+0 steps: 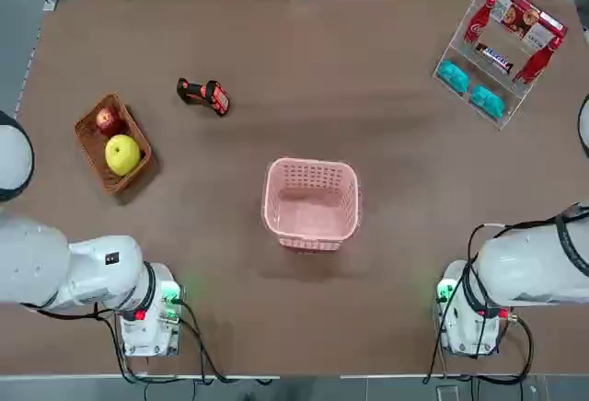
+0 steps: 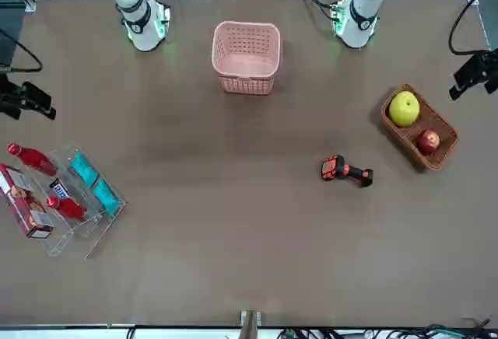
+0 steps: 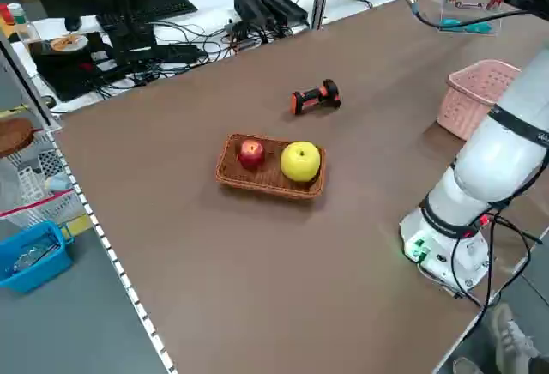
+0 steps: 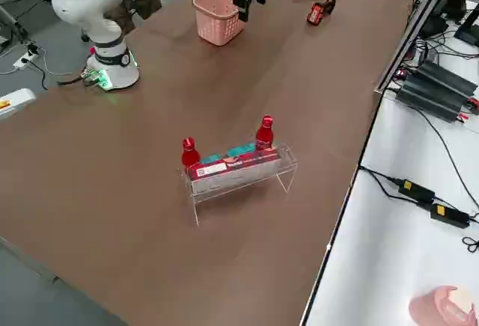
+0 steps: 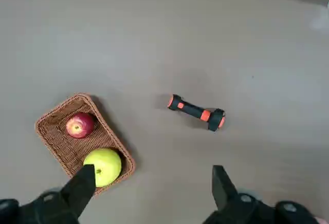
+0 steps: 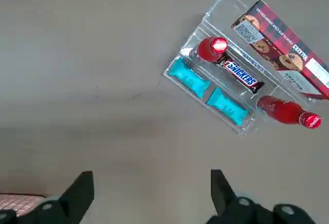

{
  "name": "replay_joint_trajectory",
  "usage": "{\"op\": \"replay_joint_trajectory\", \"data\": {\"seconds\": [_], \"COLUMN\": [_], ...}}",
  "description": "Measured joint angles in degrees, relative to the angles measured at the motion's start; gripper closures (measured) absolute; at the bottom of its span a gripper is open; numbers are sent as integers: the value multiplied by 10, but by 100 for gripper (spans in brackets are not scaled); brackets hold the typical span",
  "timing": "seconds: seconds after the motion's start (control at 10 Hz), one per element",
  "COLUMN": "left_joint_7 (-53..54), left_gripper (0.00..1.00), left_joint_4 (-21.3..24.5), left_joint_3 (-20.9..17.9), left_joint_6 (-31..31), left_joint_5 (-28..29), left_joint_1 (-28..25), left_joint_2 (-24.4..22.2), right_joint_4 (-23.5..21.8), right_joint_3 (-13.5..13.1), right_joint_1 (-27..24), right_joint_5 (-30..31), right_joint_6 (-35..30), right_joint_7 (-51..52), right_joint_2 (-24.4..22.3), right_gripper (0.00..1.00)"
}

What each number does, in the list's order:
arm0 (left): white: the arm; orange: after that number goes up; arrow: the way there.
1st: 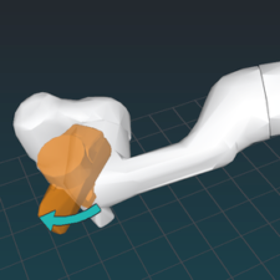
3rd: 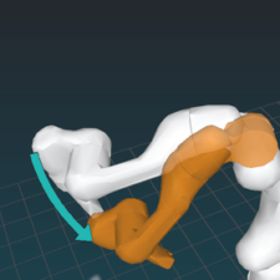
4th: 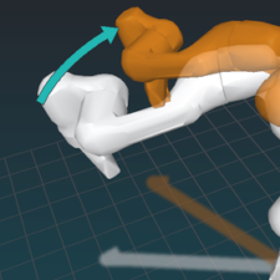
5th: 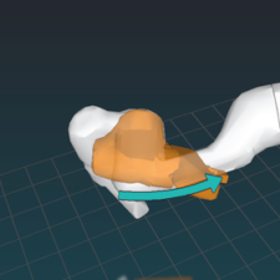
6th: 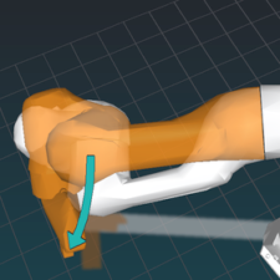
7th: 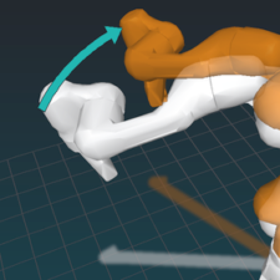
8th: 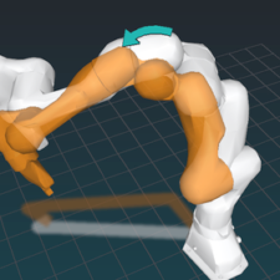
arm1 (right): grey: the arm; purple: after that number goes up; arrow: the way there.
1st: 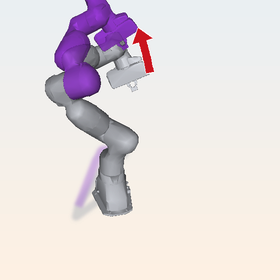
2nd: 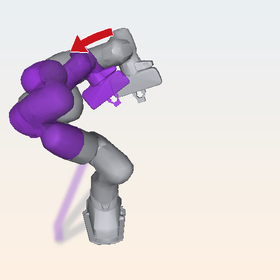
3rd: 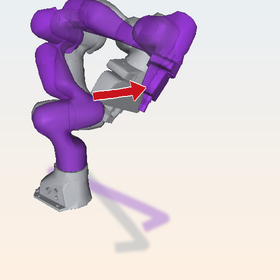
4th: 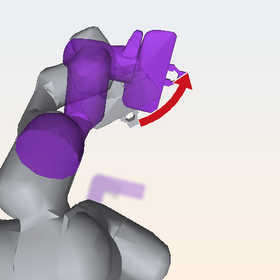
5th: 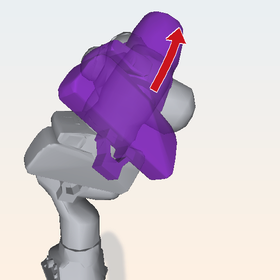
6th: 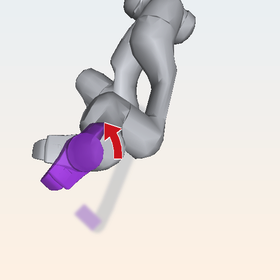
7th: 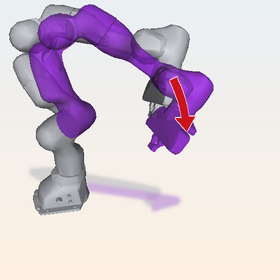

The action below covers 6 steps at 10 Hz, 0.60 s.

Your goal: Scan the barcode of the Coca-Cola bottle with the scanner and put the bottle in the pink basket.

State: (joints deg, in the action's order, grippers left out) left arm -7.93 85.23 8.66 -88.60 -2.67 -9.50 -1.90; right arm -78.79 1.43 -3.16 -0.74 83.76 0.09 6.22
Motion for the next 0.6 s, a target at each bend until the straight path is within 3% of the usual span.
{"op": "replay_joint_trajectory", "data": {"seconds": [0.6], "left_joint_7": [-10], "left_gripper": [0], "left_joint_4": [3], "left_joint_3": [-1], "left_joint_6": [-2], "left_joint_5": [-4], "left_joint_1": [-5], "left_joint_2": [19], "right_joint_4": [0], "right_joint_3": [-4], "right_joint_1": [-9], "right_joint_5": [3], "right_joint_6": [6], "right_joint_7": [48], "right_joint_2": [3], "right_gripper": [0]}}
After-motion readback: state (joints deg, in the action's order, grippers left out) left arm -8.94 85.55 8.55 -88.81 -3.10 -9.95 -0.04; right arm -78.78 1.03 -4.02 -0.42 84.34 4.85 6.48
